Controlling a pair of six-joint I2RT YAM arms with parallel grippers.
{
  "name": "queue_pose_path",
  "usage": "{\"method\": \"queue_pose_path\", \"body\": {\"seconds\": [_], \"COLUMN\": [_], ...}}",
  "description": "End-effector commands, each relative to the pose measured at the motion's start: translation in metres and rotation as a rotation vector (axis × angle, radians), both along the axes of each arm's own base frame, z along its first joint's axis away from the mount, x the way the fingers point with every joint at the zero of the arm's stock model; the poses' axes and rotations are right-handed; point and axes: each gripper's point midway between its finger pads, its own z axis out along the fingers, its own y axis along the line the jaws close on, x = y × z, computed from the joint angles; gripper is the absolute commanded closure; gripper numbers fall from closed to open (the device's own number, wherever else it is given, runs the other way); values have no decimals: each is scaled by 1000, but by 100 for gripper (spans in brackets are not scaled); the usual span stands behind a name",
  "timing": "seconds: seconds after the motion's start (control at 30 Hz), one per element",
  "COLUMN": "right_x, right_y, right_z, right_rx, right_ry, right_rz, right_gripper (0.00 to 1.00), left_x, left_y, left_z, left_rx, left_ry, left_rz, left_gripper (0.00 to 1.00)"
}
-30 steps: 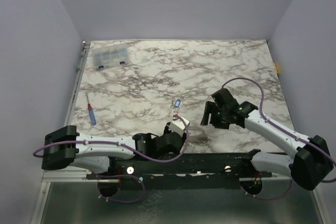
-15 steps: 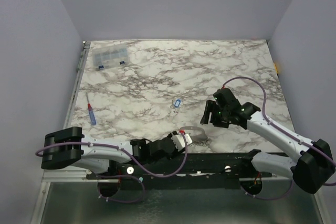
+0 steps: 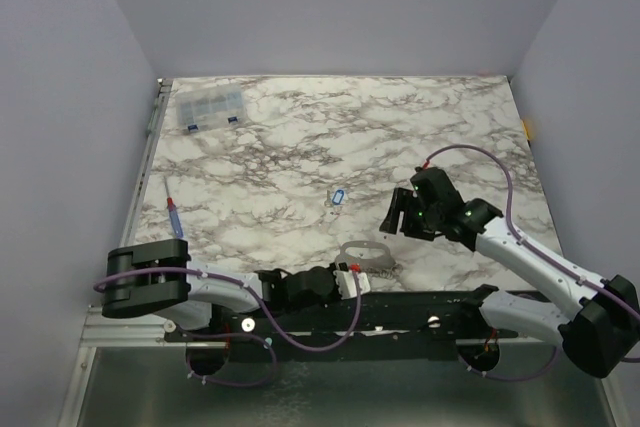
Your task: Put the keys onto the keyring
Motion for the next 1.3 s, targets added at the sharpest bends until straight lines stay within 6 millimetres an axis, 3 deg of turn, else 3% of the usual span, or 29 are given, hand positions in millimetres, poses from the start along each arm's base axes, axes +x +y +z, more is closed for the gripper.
{"method": "queue_pose_path", "body": {"seconds": [0.0,1.0,1.1,1.2,1.27], "right_x": [-3,-7,-7,-6,-6], "right_y": [6,0,1,1,1], "right_z": [2,0,0,0,0], "right_rx": [29,25,25,24,25], "right_ry": [-20,-50,-51,-53,-54], "right_rz": [42,59,60,61,62], "right_gripper": [31,31,31,31,31], "left_x": [5,13,14,15,14], "left_y": [-9,-5,-6,-8,-9], "left_z": [6,-24,-26,-27,-26], "left_rx": [-42,33,42,46,47], "left_ry": [-63,-58,-59,-63,-64], "left_rz": [-22,50,51,47,43], "left_gripper": [67,77,83,98,100]}}
